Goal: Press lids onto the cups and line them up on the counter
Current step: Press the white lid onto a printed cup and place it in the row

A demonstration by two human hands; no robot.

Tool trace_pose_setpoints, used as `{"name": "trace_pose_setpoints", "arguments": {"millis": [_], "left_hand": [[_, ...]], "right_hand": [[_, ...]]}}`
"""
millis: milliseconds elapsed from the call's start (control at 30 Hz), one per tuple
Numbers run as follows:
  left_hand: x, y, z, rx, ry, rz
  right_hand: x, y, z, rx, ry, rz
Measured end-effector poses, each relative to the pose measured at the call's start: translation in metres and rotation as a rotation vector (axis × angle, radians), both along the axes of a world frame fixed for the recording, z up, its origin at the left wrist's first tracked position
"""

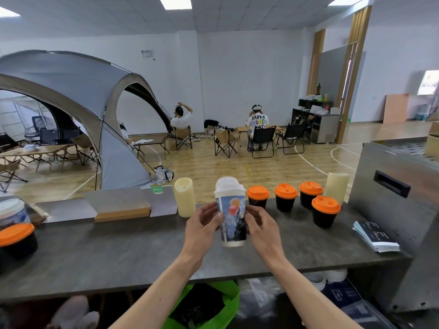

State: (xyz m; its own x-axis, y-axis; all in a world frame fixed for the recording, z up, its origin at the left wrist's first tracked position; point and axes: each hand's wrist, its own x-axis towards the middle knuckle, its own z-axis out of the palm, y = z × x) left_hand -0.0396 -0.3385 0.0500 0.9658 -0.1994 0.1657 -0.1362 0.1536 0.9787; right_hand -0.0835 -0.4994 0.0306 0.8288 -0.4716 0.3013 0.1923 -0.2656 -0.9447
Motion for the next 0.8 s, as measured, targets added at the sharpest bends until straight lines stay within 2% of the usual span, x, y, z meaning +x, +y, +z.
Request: {"name": "trace_pose_setpoints", "arguments": {"millis": [133,233,300,433,667,800], "left_hand": [[0.003,-0.007,-0.011,0.137,-0.060,-0.009],[0.004,-0.020,-0.019,0.416,-0.165,-0.098],[0.005,-0.032,-0.025,0.506,-0.193,-0.185],[0.006,-0.066,-0.036,0.577,-0.174,-0.303],[0.025,-0.147,-0.049,0.518,-0.122,-0.436],[0.036,-0.190,-0.059,0.485,-0.101,-0.504]], "right_hand": [[-0.001,-0.013,-0.010,-0.096,0.011,0.003],[0.001,-0.030,-0.023,-0.376,0.093,-0.005],[0.003,-0.044,-0.031,-0.515,0.197,-0.026],[0.004,-0.072,-0.040,-0.500,0.360,-0.011],[0.000,-0.139,-0.036,-0.416,0.355,-0.054],[0.010,-0.183,-0.033,-0.414,0.439,-0.060]]}}
